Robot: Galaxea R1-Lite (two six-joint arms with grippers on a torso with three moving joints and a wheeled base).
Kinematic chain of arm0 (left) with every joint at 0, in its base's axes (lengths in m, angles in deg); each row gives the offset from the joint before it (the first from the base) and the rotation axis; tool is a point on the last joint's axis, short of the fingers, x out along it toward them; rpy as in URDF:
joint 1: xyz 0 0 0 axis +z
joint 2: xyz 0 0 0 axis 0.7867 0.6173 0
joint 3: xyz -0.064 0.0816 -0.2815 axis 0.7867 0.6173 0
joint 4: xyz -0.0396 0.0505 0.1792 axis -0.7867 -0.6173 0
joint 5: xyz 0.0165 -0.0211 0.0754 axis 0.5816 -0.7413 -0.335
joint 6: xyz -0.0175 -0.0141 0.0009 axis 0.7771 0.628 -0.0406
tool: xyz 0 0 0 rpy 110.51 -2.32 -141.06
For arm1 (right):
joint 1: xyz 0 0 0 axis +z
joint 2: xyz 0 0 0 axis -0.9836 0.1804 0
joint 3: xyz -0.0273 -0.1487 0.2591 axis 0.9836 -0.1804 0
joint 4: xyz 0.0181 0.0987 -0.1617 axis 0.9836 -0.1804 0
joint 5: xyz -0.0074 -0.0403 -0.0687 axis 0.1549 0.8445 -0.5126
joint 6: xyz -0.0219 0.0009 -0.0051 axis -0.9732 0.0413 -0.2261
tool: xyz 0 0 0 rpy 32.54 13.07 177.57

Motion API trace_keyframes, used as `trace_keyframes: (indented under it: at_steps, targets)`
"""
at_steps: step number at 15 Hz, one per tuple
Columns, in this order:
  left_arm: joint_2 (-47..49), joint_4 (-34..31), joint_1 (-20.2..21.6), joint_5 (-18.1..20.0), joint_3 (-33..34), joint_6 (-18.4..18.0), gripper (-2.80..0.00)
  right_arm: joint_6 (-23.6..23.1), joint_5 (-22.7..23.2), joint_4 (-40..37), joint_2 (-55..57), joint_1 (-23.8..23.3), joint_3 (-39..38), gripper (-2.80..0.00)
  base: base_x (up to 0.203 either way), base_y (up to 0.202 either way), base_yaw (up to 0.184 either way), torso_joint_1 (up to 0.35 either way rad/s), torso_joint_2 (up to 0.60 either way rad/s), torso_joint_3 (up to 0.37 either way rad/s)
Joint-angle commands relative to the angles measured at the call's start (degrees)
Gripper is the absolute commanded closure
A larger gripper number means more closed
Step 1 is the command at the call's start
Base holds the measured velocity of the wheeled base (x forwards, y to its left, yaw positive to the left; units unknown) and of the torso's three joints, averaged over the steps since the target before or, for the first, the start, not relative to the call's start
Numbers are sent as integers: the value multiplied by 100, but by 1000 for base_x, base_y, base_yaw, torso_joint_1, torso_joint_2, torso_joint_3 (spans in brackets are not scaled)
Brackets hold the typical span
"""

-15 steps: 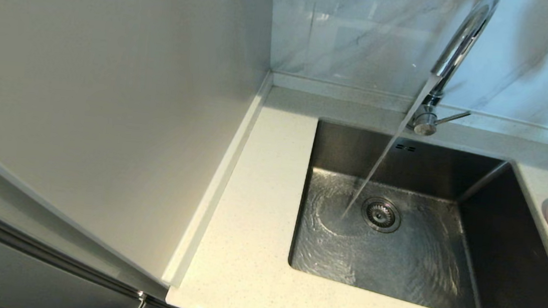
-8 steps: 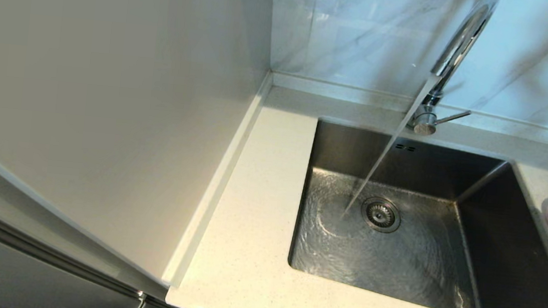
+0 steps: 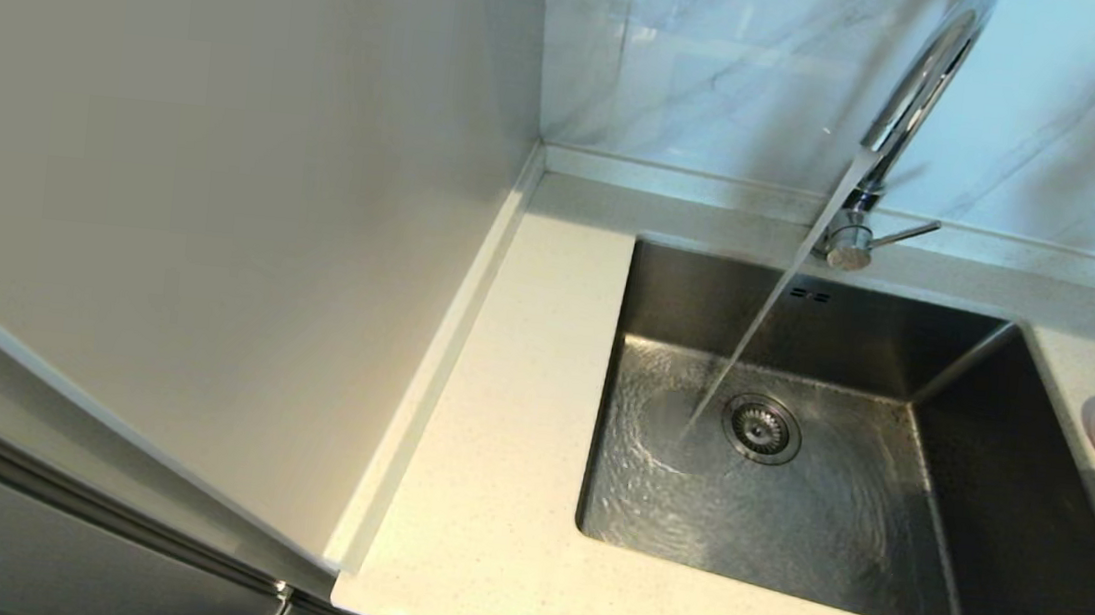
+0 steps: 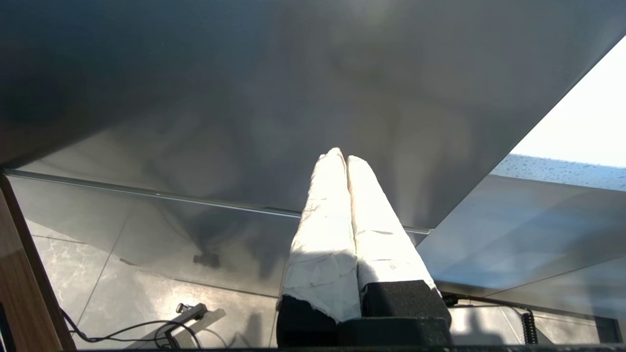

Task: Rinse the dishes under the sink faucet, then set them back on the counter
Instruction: Place the plate on the table

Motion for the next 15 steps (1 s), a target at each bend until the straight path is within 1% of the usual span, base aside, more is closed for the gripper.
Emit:
trace_keyframes:
  at_steps: [1, 3, 7, 9, 11, 13, 15]
  targets:
    - [0, -1, 0, -1, 0, 0, 0, 6, -294, -22, 17, -218, -337, 0, 0, 0, 0, 0, 0, 0]
    - [0, -1, 0, -1, 0, 0, 0, 113, -400, -13, 150, -270, -520, 0, 0, 0, 0, 0, 0, 0]
    - [0, -1, 0, -1, 0, 0, 0, 200, -574, 89, 524, -565, -770, 0, 0, 0, 0, 0, 0, 0]
    - [0, -1, 0, -1, 0, 0, 0, 435, -607, 358, 748, -622, -816, 0, 0, 0, 0, 0, 0, 0]
    - [0, -1, 0, -1, 0, 0, 0, 691, -856, 603, 951, -636, -864, 0, 0, 0, 0, 0, 0, 0]
    - [0, -1, 0, -1, 0, 0, 0, 893, -934, 667, 1089, -640, -880, 0, 0, 0, 0, 0, 0, 0]
    - [0, -1, 0, -1, 0, 0, 0, 935, -944, 676, 1245, -796, -880, 0, 0, 0, 0, 0, 0, 0]
